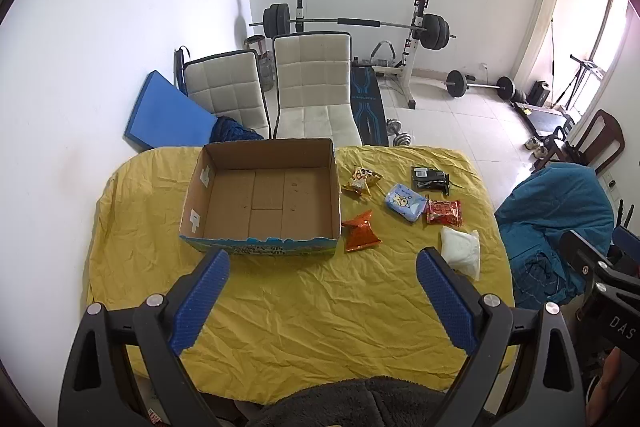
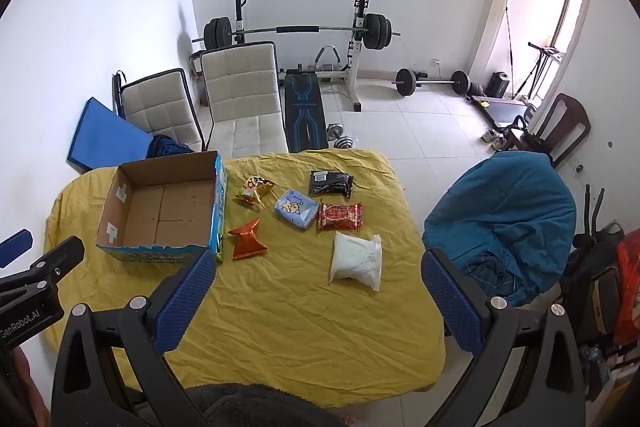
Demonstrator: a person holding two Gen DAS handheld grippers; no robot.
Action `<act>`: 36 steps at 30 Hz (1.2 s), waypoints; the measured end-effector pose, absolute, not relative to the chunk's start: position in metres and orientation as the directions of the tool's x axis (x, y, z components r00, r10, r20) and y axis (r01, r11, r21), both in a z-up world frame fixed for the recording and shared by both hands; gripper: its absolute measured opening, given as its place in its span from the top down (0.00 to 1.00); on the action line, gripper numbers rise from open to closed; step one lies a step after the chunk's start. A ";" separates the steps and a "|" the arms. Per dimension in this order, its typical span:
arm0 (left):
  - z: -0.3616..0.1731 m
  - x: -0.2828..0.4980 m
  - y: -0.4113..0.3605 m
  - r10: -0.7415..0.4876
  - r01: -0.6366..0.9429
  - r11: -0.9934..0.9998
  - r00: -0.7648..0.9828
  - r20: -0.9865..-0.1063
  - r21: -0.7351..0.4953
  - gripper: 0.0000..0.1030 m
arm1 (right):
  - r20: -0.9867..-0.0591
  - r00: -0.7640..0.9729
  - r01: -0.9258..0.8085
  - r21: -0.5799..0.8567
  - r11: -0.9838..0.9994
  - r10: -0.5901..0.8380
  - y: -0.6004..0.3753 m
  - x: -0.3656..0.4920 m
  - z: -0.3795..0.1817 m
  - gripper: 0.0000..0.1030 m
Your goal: Organize snacks
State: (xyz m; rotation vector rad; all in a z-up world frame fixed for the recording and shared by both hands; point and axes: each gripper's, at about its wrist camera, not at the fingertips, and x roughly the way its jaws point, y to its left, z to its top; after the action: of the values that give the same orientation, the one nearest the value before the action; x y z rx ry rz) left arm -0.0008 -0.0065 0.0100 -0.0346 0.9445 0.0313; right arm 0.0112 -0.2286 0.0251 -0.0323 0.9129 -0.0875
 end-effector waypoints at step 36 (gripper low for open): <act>0.012 0.001 -0.001 0.005 -0.056 0.998 0.595 -0.804 -0.035 0.07 | -0.785 0.615 0.044 -0.062 0.997 -0.076 -0.225 0.014 0.024 0.00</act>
State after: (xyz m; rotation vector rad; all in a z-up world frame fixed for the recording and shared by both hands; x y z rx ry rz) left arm 0.0007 -0.0006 0.0115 -0.0582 0.9331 0.0352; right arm 0.0136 -0.2250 0.0243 -0.0384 0.9057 -0.0689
